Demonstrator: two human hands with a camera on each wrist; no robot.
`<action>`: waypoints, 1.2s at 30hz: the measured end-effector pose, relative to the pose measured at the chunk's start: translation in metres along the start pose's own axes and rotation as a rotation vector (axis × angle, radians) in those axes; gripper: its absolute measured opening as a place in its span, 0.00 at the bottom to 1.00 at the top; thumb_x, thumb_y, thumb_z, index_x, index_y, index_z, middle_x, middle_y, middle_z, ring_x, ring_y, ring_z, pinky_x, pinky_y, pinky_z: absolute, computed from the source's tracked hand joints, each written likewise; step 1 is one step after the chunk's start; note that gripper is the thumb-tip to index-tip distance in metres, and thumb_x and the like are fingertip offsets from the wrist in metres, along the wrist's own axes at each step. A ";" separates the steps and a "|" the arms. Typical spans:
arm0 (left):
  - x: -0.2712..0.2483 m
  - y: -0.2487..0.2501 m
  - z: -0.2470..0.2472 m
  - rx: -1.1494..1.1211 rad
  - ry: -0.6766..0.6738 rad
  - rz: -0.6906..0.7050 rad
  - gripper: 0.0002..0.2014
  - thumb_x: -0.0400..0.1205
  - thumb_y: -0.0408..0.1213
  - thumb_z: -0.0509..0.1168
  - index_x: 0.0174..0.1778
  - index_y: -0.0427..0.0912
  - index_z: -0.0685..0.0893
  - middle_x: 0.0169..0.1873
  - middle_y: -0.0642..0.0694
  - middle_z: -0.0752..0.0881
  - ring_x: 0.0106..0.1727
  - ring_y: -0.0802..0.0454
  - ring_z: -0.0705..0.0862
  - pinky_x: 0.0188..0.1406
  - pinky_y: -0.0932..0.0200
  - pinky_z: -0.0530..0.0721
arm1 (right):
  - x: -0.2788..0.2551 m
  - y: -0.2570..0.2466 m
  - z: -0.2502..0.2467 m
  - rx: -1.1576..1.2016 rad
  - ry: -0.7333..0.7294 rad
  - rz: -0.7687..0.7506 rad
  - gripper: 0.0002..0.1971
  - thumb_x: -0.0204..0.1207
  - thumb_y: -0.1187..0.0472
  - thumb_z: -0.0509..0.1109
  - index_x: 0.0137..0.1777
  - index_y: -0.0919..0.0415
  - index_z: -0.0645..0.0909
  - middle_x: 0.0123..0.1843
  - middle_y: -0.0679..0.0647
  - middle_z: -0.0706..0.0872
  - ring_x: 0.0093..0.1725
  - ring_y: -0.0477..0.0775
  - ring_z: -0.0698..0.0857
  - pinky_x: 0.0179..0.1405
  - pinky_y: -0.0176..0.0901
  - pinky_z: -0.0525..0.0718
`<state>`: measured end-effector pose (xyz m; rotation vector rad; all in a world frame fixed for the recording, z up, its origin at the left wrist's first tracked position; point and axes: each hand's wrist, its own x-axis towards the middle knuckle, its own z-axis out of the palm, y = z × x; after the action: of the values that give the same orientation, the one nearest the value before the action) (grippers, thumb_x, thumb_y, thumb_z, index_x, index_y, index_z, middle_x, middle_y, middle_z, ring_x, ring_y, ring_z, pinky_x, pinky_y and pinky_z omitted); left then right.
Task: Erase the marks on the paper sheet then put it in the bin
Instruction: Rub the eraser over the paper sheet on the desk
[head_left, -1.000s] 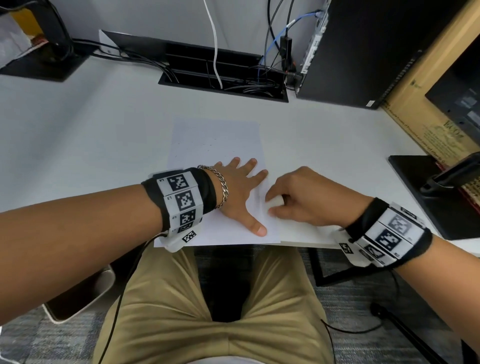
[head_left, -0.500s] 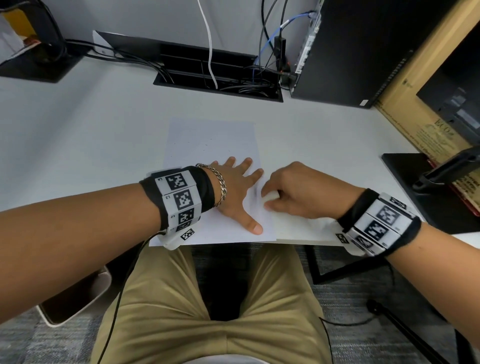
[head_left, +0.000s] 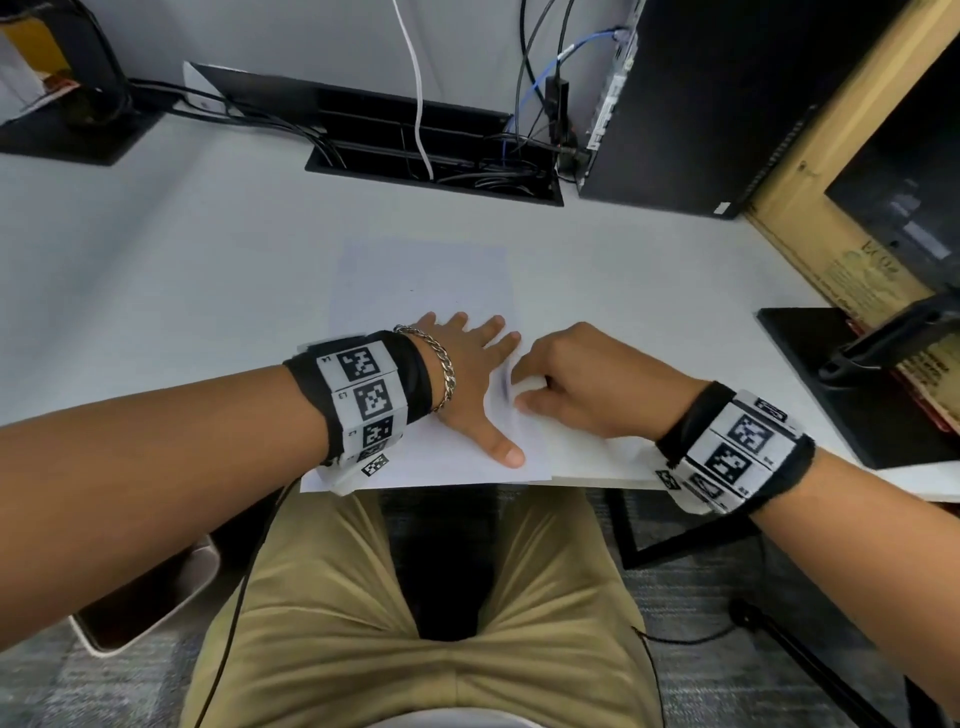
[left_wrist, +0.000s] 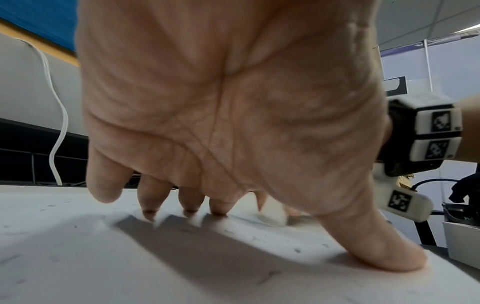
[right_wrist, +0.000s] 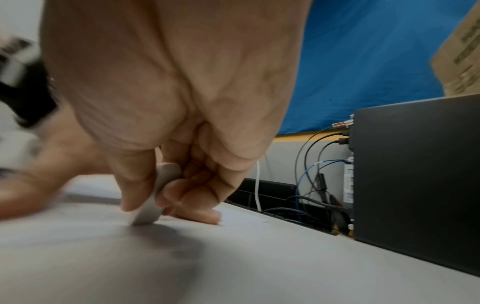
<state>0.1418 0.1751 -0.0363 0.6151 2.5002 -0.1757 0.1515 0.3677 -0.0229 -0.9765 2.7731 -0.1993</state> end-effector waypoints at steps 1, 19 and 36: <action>0.000 0.000 0.000 0.003 -0.001 -0.002 0.73 0.62 0.89 0.63 0.89 0.57 0.27 0.91 0.52 0.30 0.93 0.37 0.38 0.90 0.31 0.41 | -0.003 -0.003 0.001 0.007 -0.022 -0.029 0.11 0.83 0.48 0.71 0.61 0.45 0.89 0.49 0.47 0.89 0.43 0.43 0.77 0.46 0.40 0.77; 0.002 0.001 -0.001 0.009 -0.012 -0.010 0.75 0.60 0.90 0.62 0.89 0.57 0.26 0.90 0.53 0.29 0.93 0.38 0.37 0.90 0.30 0.41 | -0.034 -0.008 0.000 0.008 -0.076 -0.116 0.16 0.83 0.47 0.71 0.66 0.49 0.88 0.50 0.44 0.87 0.43 0.41 0.77 0.51 0.42 0.82; 0.001 0.001 0.000 0.014 -0.019 -0.018 0.74 0.60 0.91 0.61 0.89 0.58 0.26 0.90 0.53 0.28 0.93 0.38 0.37 0.90 0.31 0.40 | -0.015 -0.004 -0.004 -0.034 -0.015 -0.002 0.17 0.82 0.47 0.71 0.68 0.49 0.87 0.52 0.47 0.89 0.46 0.42 0.74 0.50 0.40 0.79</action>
<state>0.1416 0.1767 -0.0367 0.5948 2.4889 -0.2052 0.1641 0.3742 -0.0160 -0.9847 2.7707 -0.1451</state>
